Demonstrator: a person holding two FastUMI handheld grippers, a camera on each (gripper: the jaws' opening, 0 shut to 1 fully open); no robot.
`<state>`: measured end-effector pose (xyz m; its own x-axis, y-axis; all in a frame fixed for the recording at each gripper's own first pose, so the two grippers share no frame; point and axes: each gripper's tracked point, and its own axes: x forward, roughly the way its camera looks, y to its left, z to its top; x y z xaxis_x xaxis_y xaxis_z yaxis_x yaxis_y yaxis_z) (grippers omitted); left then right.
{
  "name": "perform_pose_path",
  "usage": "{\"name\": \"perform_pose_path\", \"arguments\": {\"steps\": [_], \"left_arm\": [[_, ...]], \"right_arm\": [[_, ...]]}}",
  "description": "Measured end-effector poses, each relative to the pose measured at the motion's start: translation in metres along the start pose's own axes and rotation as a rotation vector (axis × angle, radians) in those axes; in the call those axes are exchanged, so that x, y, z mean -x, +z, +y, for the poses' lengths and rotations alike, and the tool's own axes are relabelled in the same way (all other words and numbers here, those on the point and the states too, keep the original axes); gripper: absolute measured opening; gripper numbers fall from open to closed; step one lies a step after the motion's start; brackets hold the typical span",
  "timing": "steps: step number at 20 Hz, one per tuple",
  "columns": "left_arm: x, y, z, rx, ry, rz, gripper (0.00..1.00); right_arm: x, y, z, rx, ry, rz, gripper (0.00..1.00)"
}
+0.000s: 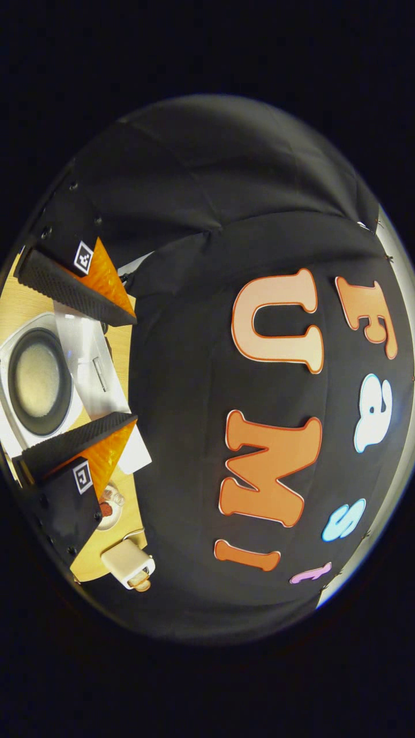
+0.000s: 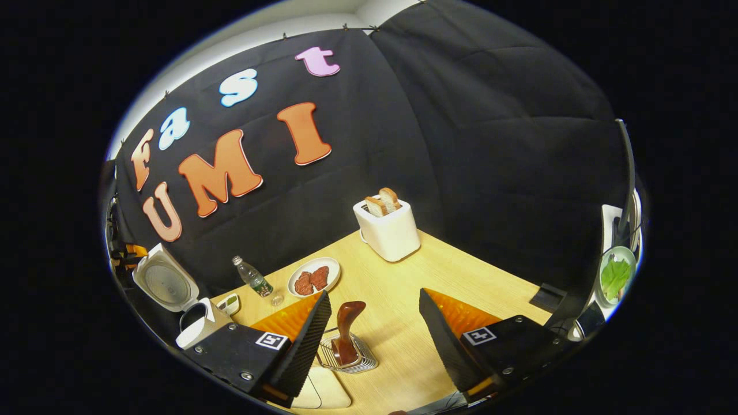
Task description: Close the left gripper, press the button to open the rice cooker; take a wooden spoon from the chopstick holder with the right hand, scoop a spoonful of rice and pour it into the rice cooker, then put the wooden spoon back into the chopstick holder.
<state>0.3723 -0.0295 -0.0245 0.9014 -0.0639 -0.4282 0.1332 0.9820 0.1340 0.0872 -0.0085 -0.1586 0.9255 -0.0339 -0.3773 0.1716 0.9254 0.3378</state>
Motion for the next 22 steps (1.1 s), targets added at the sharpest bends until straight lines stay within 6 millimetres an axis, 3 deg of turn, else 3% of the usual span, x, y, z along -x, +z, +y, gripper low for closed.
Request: {"name": "perform_pose_path", "arguments": {"steps": [4, 8, 14, 22], "left_arm": [[0.025, -0.034, -0.022, -0.034, -0.026, 0.021, 1.0], [0.041, -0.097, -0.06, 0.126, -0.157, 0.101, 1.0], [0.05, -0.166, -0.072, 0.154, -0.133, 0.142, 1.0], [0.039, -0.208, -0.068, 0.131, -0.043, 0.152, 1.0]], "right_arm": [[0.012, -0.006, 0.01, 0.029, 0.045, -0.002, 0.94], [0.024, -0.016, 0.006, 0.036, 0.061, 0.015, 0.95], [0.044, -0.021, -0.019, 0.035, 0.046, 0.026, 0.95], [0.057, -0.037, -0.035, 0.011, 0.021, 0.057, 0.94]]}}
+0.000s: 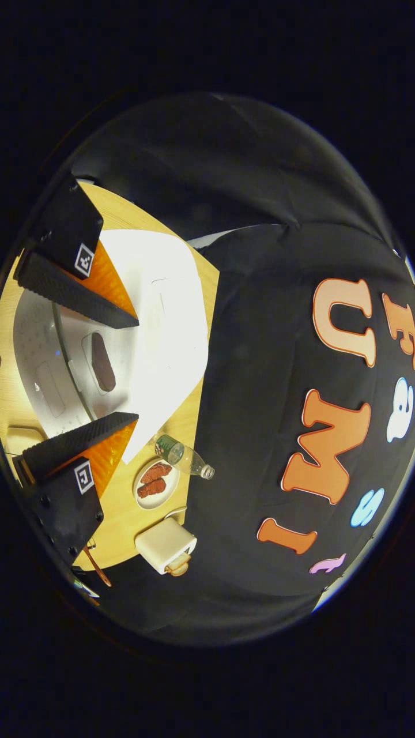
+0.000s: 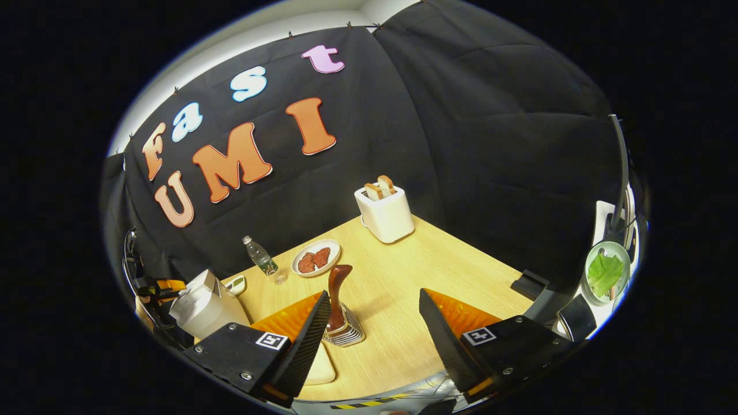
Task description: Close the left gripper, press the button to open the rice cooker; take a wooden spoon from the chopstick holder with the right hand, scoop a spoonful of rice and pour it into the rice cooker, then put the wooden spoon back into the chopstick holder.
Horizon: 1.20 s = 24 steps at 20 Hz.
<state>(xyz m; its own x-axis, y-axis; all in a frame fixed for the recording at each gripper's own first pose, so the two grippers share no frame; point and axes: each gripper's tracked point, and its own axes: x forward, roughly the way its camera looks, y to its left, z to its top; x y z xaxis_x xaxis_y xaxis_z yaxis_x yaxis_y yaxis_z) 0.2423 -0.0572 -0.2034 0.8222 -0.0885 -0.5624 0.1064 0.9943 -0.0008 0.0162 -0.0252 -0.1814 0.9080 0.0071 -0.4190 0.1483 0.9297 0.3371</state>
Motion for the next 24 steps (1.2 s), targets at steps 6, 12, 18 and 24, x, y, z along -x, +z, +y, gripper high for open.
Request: {"name": "perform_pose_path", "arguments": {"steps": [6, 12, 18, 24], "left_arm": [[-0.013, -0.024, -0.001, -0.087, 0.061, 0.029, 1.0], [-0.021, -0.022, -0.006, -0.149, 0.07, 0.04, 1.0], [0.017, -0.002, -0.012, -0.089, 0.046, -0.036, 1.0], [0.127, 0.093, -0.011, -0.062, 0.019, -0.296, 0.99]], "right_arm": [[-0.006, 0.002, 0.002, 0.002, -0.008, 0.003, 0.95], [-0.01, 0.003, 0.014, 0.008, 0.0, 0.002, 0.95], [-0.002, 0.041, 0.031, 0.082, 0.017, -0.07, 0.94], [0.016, 0.106, 0.079, 0.185, 0.092, -0.171, 0.94]]}}
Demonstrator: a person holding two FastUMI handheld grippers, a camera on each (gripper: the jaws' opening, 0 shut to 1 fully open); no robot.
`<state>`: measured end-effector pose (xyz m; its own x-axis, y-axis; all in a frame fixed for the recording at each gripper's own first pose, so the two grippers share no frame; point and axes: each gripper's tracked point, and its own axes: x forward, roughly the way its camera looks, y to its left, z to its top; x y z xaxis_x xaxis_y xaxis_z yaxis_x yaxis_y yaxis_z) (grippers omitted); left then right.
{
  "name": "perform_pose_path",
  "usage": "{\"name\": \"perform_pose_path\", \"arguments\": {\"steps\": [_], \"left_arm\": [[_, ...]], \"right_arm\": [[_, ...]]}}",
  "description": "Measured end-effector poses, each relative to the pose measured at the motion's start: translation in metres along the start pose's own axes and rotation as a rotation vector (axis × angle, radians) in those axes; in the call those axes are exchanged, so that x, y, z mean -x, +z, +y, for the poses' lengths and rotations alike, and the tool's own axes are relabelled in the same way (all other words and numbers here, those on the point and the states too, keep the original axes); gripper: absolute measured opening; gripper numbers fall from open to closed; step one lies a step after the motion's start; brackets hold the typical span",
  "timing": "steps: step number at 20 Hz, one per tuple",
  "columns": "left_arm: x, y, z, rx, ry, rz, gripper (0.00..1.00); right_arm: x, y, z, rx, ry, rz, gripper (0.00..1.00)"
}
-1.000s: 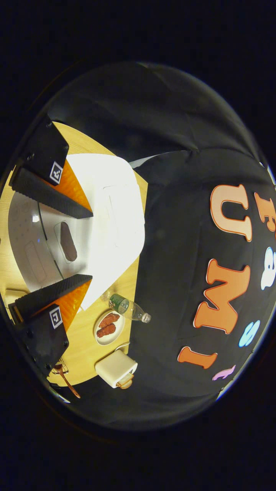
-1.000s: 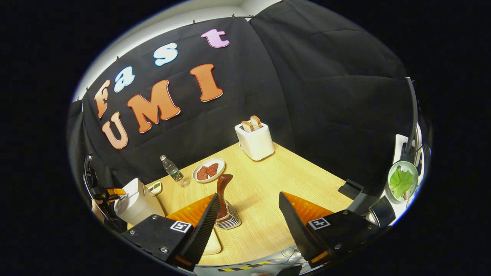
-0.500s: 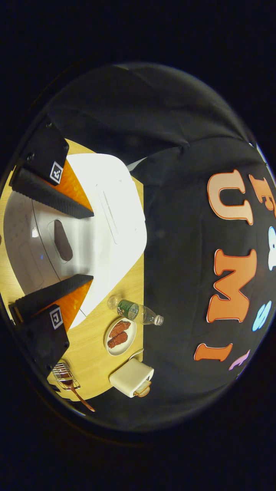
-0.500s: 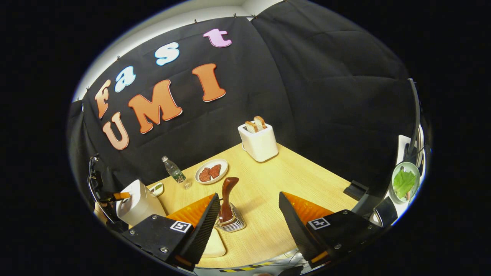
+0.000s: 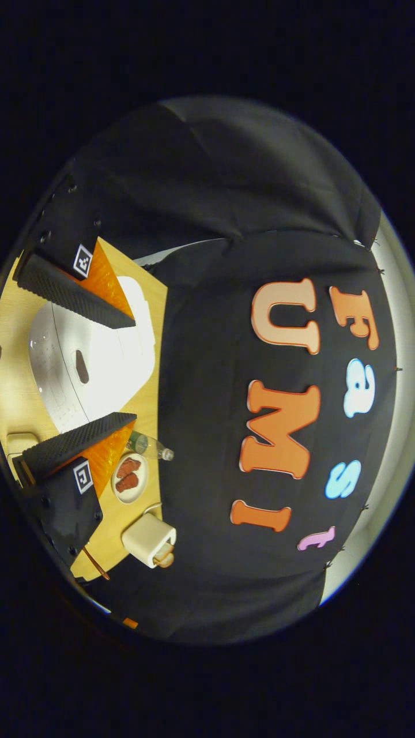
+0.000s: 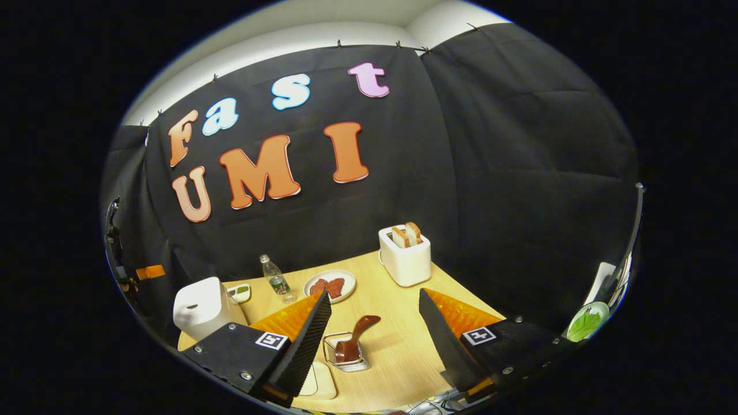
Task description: Close the left gripper, press the button to open the rice cooker; take a wooden spoon from the chopstick holder with the right hand, scoop a spoonful of rice and pour it into the rice cooker, then put the wooden spoon back into the chopstick holder.
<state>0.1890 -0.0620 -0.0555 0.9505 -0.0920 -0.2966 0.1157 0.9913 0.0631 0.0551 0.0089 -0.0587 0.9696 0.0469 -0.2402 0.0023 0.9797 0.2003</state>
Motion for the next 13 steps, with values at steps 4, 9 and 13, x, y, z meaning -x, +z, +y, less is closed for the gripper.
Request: {"name": "perform_pose_path", "arguments": {"steps": [4, 9, 13], "left_arm": [[0.065, 0.07, 0.019, -0.012, 0.032, -0.147, 0.99], [0.145, 0.109, 0.039, -0.038, 0.083, -0.279, 0.99], [0.191, 0.115, 0.046, 0.021, 0.082, -0.337, 0.99]], "right_arm": [[0.011, 0.063, 0.032, 0.084, 0.053, -0.115, 0.94], [0.046, 0.122, 0.063, 0.232, 0.086, -0.275, 0.95], [0.07, 0.133, 0.085, 0.24, 0.128, -0.332, 1.0]]}}
